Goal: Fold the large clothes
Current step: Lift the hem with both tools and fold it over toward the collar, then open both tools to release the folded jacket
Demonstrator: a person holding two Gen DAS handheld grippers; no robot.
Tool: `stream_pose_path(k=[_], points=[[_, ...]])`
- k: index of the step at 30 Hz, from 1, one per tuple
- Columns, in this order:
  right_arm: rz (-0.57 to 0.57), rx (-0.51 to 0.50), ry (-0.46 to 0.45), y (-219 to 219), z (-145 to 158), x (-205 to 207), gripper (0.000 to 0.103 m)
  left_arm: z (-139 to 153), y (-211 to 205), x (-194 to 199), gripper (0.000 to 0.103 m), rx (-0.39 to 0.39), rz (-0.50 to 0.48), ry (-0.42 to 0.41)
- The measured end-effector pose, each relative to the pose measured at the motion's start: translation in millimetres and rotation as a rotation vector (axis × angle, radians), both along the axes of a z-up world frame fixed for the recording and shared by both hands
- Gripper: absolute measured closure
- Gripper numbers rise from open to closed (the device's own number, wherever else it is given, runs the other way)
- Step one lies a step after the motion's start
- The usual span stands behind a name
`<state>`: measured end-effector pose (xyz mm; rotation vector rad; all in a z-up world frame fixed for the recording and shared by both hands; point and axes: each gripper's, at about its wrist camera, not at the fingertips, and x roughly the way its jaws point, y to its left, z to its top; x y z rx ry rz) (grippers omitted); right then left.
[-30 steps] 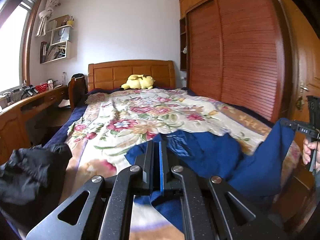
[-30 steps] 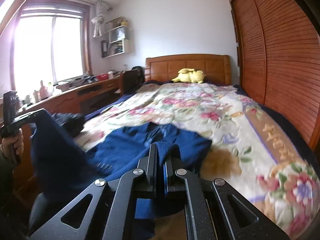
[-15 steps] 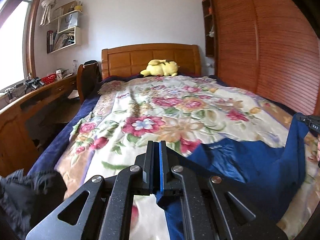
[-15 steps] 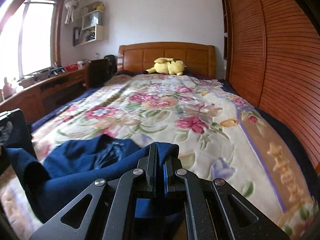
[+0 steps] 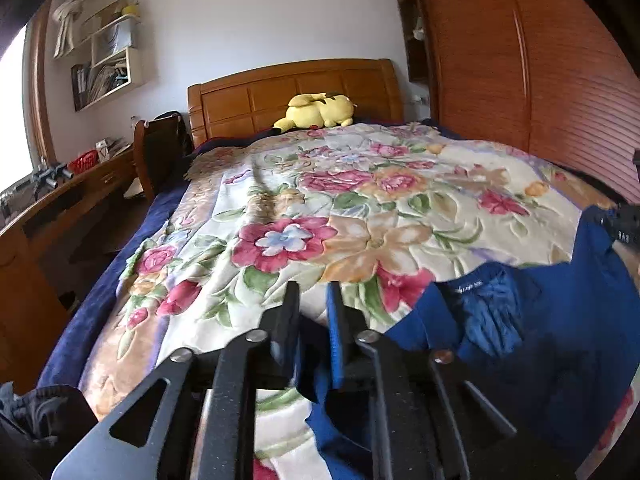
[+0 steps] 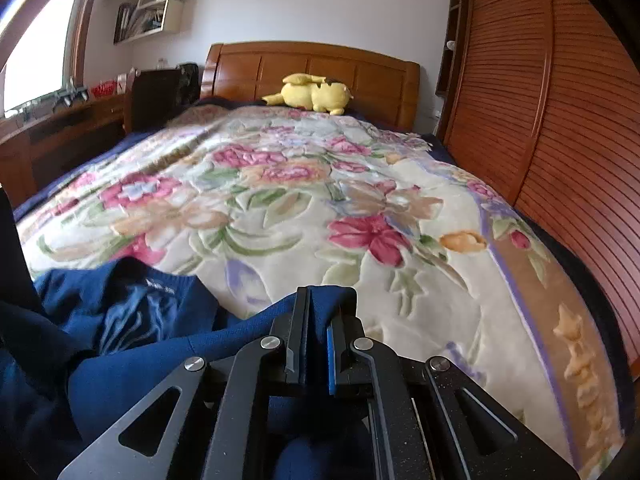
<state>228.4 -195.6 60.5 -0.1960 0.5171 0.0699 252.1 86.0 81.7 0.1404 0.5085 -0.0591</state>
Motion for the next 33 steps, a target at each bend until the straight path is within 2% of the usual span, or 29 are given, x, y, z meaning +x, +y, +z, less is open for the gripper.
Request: stream_pose_path(k=[1,2,3,4,5,7,8,9,10,15,20,25,31,33], points=[[-0.003,0.007,0.005,0.8,2.1,-0.7,0.096,0.9,1.3,-4.0,0.076,-0.018,-0.016,0.010],[-0.007,0.022,0.015,1.2,5.5,-2.1,0.092,1.8,2.0,-4.8,0.067,-0.030,-0.027,0.020],[-0.013,0.033,0.026,-0.3,9.5,-4.4,0.089,2.3,2.6,-8.7,0.064,-0.039,-0.038,0.031],[-0.012,0.044,0.042,-1.1,12.4,-5.7,0.076,1.7,2.2,-12.6,0.064,-0.045,-0.050,0.044],[-0.014,0.044,0.054,-3.6,14.7,-7.3,0.050,-0.1,1.5,-18.2,0.058,-0.050,-0.067,0.061],[-0.022,0.024,0.031,-10.9,18.8,-17.2,0.029,-6.3,-1.7,-37.3,0.044,-0.036,-0.096,0.084],[-0.014,0.021,0.024,-13.9,19.1,-21.9,0.026,-9.7,-2.4,-46.4,0.033,-0.032,-0.103,0.085],[0.003,0.020,0.031,-16.6,18.0,-28.7,0.024,-13.9,-2.5,-55.5,0.028,-0.027,-0.107,0.091],[0.027,0.028,0.041,-19.3,15.8,-40.0,0.023,-18.8,-2.0,-65.3,0.027,-0.021,-0.109,0.099],[0.060,0.008,0.058,-26.9,-3.0,-96.0,0.022,-46.1,1.6,-107.4,0.026,-0.053,-0.131,0.162],[0.074,0.057,0.105,-39.5,-20.0,-130.6,0.022,-67.9,-0.8,-124.4,0.026,-0.052,-0.123,0.216],[0.076,0.104,0.162,-51.9,-34.7,-145.1,0.022,-88.7,-3.9,-123.1,0.026,-0.047,-0.107,0.280],[0.093,0.177,0.225,-61.7,-49.4,-146.9,0.022,-96.5,-4.6,-128.8,0.027,-0.050,-0.089,0.289],[0.104,0.183,0.247,-62.6,-51.9,-147.1,0.022,-96.5,-3.9,-132.3,0.039,-0.071,-0.097,0.297]])
